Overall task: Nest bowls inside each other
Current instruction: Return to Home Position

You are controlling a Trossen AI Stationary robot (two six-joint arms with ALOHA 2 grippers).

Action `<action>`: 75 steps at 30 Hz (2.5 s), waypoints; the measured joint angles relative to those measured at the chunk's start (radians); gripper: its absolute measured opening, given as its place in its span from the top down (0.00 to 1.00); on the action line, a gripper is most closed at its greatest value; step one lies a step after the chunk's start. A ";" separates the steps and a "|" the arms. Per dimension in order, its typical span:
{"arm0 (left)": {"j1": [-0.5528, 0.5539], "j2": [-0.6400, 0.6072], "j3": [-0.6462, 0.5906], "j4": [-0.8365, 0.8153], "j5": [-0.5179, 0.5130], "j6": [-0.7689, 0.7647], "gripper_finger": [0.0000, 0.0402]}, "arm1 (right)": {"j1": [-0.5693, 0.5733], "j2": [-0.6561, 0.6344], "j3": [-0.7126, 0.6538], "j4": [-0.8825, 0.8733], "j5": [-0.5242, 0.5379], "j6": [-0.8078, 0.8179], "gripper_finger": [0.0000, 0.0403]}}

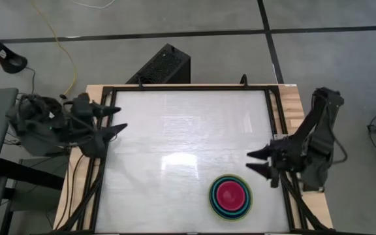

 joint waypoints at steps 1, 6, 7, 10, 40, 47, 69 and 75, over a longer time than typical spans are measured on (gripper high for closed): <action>-0.021 -0.016 -0.029 -0.012 -0.024 -0.022 0.34 | 0.002 -0.025 0.000 -0.003 0.004 -0.033 0.28; -0.075 -0.104 -0.237 -0.037 -0.120 -0.170 0.34 | 0.003 -0.152 0.000 -0.020 0.078 -0.199 0.28; -0.081 -0.126 -0.288 -0.038 -0.135 -0.204 0.34 | 0.003 -0.181 0.000 -0.032 0.087 -0.227 0.28; -0.104 -0.199 -0.449 -0.038 -0.184 -0.324 0.34 | 0.003 -0.265 0.000 -0.062 0.110 -0.305 0.28; -0.183 -0.803 -1.309 0.103 -0.246 -0.801 0.34 | 0.001 -0.914 -0.392 -0.226 0.238 -0.263 0.28; -0.183 -0.842 -1.479 0.281 -0.235 -0.824 0.34 | 0.001 -0.941 -0.625 0.052 0.229 -0.259 0.28; -0.183 -0.846 -1.787 0.625 -0.161 -0.769 0.34 | -0.068 -0.939 -0.985 0.558 0.060 -0.311 0.28; -0.182 -0.846 -1.881 0.790 -0.121 -0.698 0.34 | -0.158 -0.893 -0.986 0.589 -0.123 -0.321 0.28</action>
